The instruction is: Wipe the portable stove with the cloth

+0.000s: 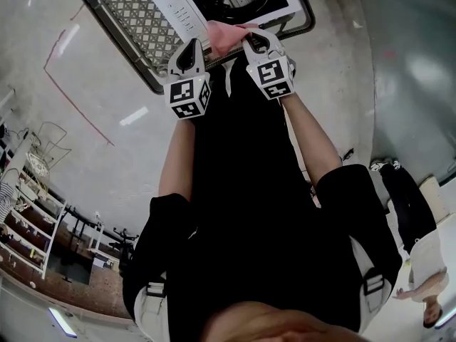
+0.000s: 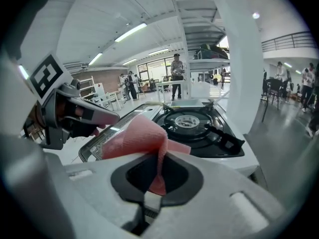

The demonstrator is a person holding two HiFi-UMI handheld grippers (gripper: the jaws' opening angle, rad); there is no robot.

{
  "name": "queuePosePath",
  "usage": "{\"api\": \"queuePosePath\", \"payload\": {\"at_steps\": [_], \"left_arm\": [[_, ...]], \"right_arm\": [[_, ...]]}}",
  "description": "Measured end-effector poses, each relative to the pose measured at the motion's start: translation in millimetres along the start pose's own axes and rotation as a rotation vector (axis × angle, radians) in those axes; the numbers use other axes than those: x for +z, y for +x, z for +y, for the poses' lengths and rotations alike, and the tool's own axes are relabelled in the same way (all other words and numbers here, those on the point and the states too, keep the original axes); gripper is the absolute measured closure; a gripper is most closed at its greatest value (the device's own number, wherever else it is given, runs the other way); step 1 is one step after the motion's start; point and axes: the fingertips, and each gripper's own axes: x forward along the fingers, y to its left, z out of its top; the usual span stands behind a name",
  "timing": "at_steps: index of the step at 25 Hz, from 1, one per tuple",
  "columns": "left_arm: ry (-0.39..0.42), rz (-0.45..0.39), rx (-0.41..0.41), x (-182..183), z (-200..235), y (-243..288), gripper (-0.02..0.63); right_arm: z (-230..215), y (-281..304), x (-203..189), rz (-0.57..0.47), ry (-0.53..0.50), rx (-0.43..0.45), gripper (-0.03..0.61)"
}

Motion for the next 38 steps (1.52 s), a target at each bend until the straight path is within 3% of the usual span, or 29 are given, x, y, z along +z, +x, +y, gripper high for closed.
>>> {"api": "queuePosePath", "payload": {"at_steps": [19, 29, 38], "left_arm": [[-0.011, -0.027, 0.049, 14, -28, 8, 0.615], [0.007, -0.022, 0.026, 20, -47, 17, 0.615], [0.018, -0.028, -0.008, 30, -51, 21, 0.615]], "right_arm": [[-46, -13, 4, -0.025, 0.009, -0.003, 0.569], [-68, -22, 0, -0.020, 0.011, -0.028, 0.569], [-87, -33, -3, -0.016, 0.053, -0.103, 0.569]]}}
